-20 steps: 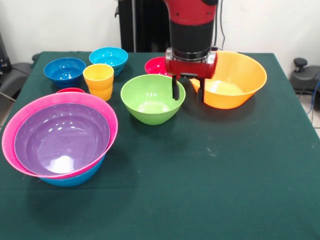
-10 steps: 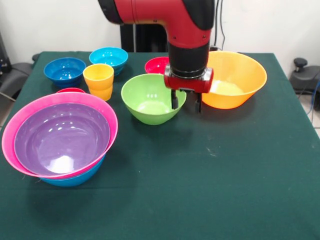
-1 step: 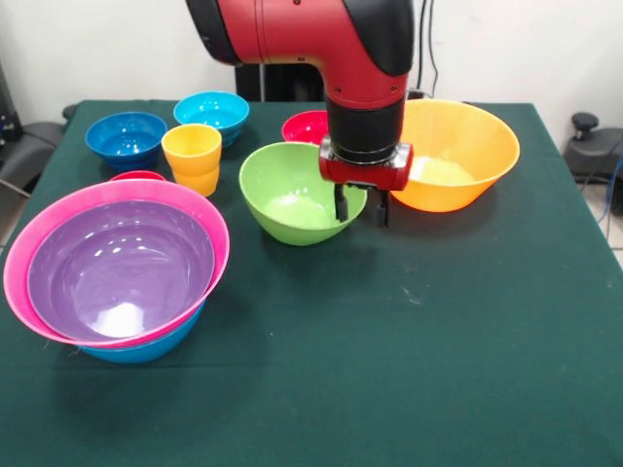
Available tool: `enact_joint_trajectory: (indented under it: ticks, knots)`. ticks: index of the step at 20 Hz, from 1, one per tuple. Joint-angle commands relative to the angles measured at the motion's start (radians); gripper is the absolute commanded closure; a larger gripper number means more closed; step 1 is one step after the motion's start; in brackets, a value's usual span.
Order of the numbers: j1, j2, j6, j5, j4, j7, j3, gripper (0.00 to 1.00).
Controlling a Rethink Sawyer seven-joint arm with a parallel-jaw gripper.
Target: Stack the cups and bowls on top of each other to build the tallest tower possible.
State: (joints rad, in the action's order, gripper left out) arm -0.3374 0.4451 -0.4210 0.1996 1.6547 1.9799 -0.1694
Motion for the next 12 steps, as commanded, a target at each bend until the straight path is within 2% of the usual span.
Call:
enact_joint_trajectory:
  ticks: [1,9,12]
  knots:
    - [0.0,-0.04,0.1,0.018,-0.051,0.087,-0.013,1.0]
    - [0.018,-0.033,0.093,0.022,-0.059,0.083,0.007,1.0]
    - [0.012,0.021,-0.005,-0.005,-0.04,0.065,-0.005,1.0]
